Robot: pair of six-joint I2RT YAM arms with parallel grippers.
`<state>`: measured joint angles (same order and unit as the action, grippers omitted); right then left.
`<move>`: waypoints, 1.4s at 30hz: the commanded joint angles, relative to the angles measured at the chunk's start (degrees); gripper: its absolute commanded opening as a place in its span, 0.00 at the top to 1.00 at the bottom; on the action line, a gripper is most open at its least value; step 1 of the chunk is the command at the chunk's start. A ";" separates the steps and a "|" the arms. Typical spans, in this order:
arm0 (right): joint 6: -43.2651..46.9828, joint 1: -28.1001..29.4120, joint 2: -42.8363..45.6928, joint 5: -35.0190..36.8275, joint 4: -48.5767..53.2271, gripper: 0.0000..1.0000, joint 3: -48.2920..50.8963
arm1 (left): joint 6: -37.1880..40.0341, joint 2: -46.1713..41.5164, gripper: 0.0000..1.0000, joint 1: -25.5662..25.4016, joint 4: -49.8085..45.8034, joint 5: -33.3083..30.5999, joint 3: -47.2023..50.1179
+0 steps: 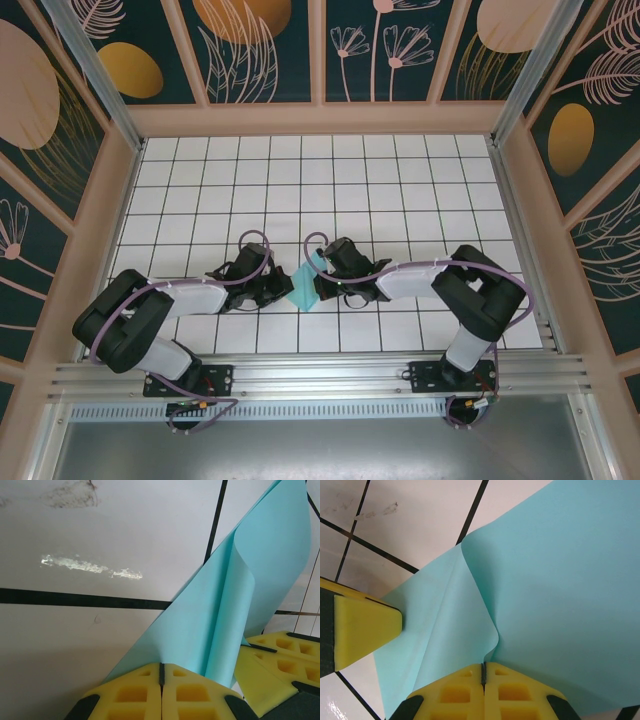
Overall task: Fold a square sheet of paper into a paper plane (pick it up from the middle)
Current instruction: Fold the triangle a second time at the center of the table.
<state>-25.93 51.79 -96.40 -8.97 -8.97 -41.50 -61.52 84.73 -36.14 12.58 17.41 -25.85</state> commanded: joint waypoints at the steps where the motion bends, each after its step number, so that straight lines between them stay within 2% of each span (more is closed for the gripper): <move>1: 0.14 1.24 -0.44 0.97 1.43 1.00 -0.96 | 1.23 1.54 0.94 -0.15 -4.63 -2.47 0.09; 12: -0.21 1.08 -0.72 4.26 1.86 1.00 -0.42 | 1.45 1.18 0.94 -0.21 -5.02 -2.67 0.27; 20: -0.26 0.59 0.41 0.82 0.66 1.00 0.16 | 1.49 1.23 0.94 -0.17 -5.14 -2.73 -0.08; 29: 0.77 0.35 2.26 1.40 1.92 1.00 -0.42 | 1.49 1.22 0.94 -0.13 -5.20 -2.93 0.10; 42: 1.06 -0.02 -0.94 2.07 1.90 1.00 -1.13 | 1.75 1.42 0.94 -0.20 -5.37 -2.82 -0.14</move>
<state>-25.78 52.16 -95.94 -7.51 -8.51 -41.52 -61.06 84.77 -36.14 12.16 17.37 -26.06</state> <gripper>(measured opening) 0.067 0.062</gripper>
